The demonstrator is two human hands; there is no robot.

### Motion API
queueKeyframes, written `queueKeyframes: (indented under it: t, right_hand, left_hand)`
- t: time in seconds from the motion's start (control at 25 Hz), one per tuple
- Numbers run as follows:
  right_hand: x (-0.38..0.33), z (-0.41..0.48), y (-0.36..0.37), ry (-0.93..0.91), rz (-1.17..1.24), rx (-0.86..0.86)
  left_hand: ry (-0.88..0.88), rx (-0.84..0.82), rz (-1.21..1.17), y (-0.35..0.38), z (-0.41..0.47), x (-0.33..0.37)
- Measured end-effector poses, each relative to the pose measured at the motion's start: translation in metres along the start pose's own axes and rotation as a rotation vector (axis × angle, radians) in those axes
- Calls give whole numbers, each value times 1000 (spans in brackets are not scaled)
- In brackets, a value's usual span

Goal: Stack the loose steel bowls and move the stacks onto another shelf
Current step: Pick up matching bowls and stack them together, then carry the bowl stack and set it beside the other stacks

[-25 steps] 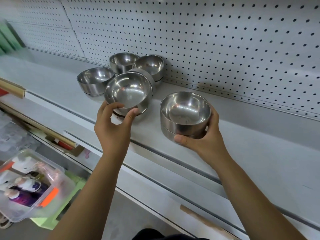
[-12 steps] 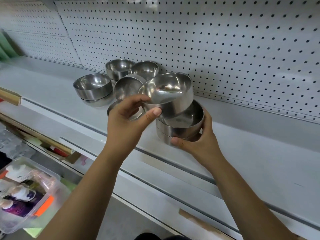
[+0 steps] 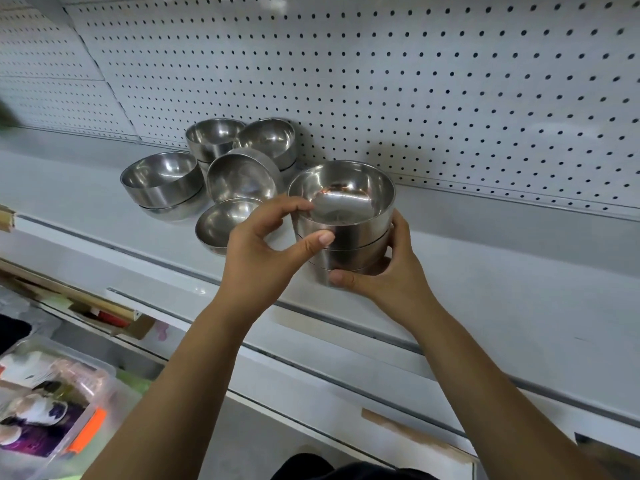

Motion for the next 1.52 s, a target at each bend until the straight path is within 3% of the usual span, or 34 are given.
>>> queueKeyframes:
  t: [0.36,0.56,0.68,0.76,0.92,1.12,1.32,1.52]
  right_hand:
    - [-1,-1,-3,45,-18,47]
    - [0,-1,-7,69,50,80]
    - [1,0,-6,68,60,84]
    - [0,1,-7,63,65,86]
    - [2,3,-5,51,55,48]
    - [0,4,-3,89,-69,26]
    - [-5,-15,-14,162,-76,178]
    - [-17,-64,-44,250,-99,431]
  left_hand:
    - [-47,-63,-81,-5,7,-5]
    - [-65,283,33,-40,25,-10]
    - [-119,363,127,-53,34,-11]
    - [-179,269,65,-47,36,-16]
    - [-258,-116,-220,-6,32,-19]
    - [-268,-252,-329,11,40,-16]
    - [-248,-354,-403,20,49,-13]
    - [-219,-573,-526,58,49,5]
Point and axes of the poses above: each hand's wrist, its own z-axis towards the middle knuckle, its own y-axis out of the palm, x = y × z, the point moved 5 cm from there along z, towards the middle knuckle, and after that the axes turned 12 degrees about -z, right-handed, at the moved point
